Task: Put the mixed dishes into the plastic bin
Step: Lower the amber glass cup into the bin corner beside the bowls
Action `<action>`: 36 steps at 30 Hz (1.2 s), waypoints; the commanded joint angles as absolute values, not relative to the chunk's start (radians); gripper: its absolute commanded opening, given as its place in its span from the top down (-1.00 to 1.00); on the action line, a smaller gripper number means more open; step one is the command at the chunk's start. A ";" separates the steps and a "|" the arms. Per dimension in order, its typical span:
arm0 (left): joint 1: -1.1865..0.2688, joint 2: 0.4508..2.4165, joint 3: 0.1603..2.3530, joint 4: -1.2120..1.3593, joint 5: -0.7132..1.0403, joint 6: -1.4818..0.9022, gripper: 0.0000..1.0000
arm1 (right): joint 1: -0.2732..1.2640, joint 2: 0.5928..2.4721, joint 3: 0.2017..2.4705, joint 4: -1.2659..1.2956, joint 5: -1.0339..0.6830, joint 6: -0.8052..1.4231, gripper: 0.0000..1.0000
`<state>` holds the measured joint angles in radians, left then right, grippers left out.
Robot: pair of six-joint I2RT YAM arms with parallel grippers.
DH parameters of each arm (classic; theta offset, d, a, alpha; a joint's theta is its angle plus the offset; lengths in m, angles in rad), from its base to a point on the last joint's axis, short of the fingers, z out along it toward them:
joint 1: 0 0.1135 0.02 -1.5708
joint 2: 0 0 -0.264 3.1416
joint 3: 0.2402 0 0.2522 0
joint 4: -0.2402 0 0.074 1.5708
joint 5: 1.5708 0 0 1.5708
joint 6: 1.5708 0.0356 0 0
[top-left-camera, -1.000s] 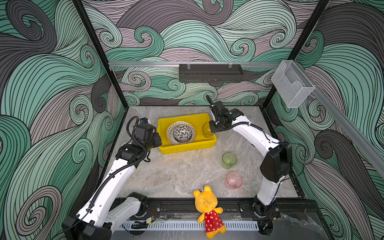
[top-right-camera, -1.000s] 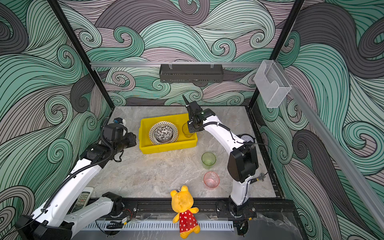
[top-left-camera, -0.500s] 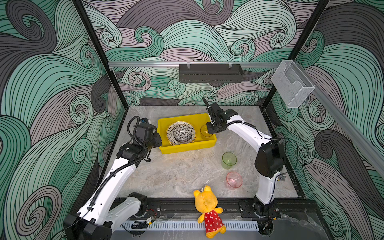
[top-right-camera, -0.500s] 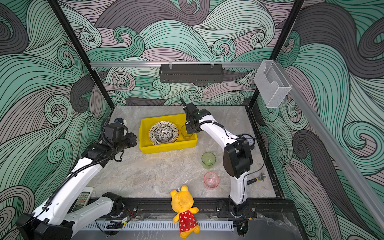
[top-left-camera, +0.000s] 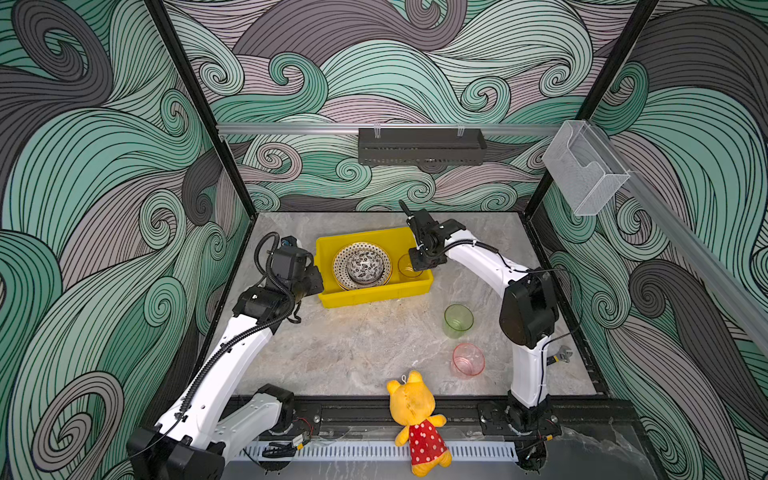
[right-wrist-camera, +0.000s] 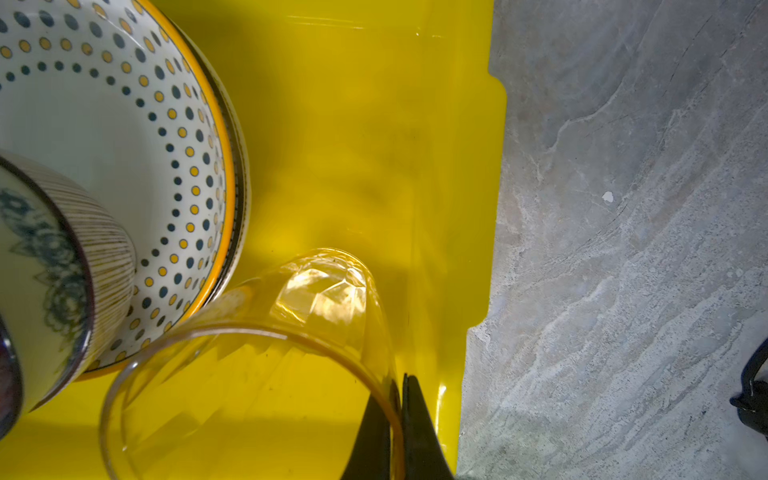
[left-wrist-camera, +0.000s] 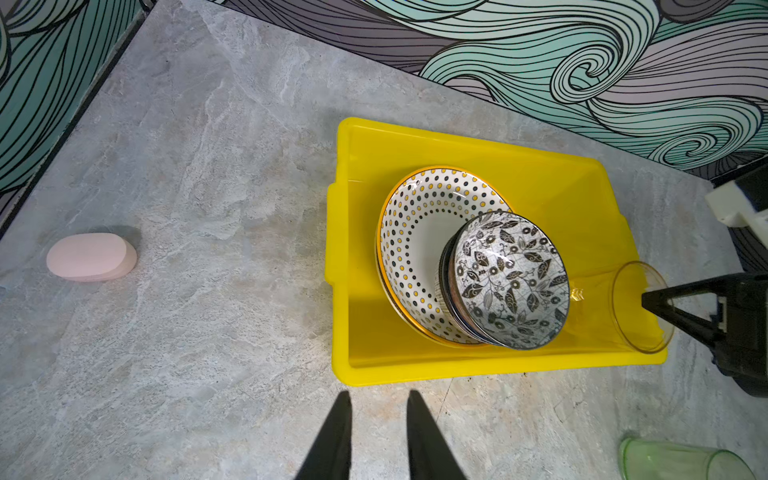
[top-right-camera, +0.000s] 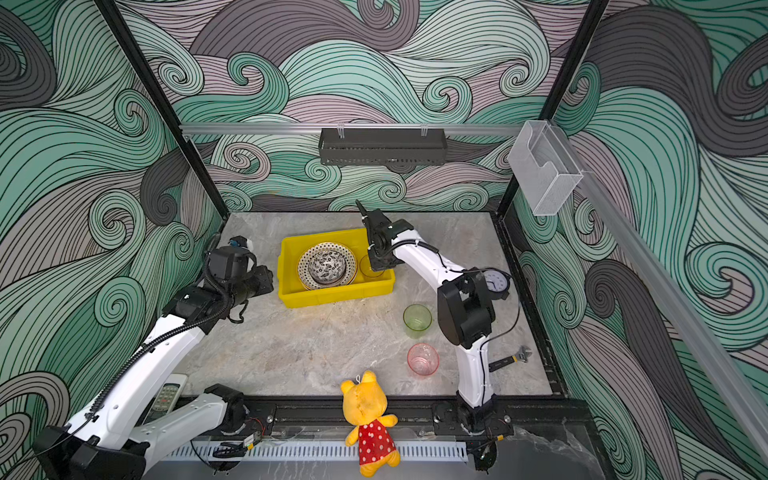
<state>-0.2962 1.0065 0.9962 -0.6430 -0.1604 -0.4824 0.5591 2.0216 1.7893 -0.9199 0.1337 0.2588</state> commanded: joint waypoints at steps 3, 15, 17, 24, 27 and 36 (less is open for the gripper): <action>-0.286 1.017 1.021 -0.668 -0.152 -0.486 0.48 | 0.565 2.046 1.827 -0.947 0.161 0.259 1.00; -0.284 1.019 1.017 -0.666 -0.141 -0.490 0.48 | 0.565 2.081 1.837 -0.964 0.152 0.257 0.99; -0.285 1.019 1.017 -0.668 -0.138 -0.487 0.48 | 0.565 2.091 1.844 -0.973 0.152 0.258 0.99; -0.283 1.019 1.023 -0.670 -0.129 -0.476 0.47 | 0.566 2.098 1.847 -0.984 0.152 0.254 0.88; -0.284 1.019 1.023 -0.674 -0.129 -0.473 0.47 | 0.566 2.104 1.847 -0.988 0.152 0.258 0.81; -0.284 1.008 1.023 -0.683 -0.129 -0.477 0.47 | 0.564 2.106 1.855 -1.002 0.152 0.254 0.65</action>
<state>-0.2901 1.0191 0.9962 -0.6476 -0.1368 -0.4812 0.5621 2.0945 1.8294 -0.9707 0.1501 0.2611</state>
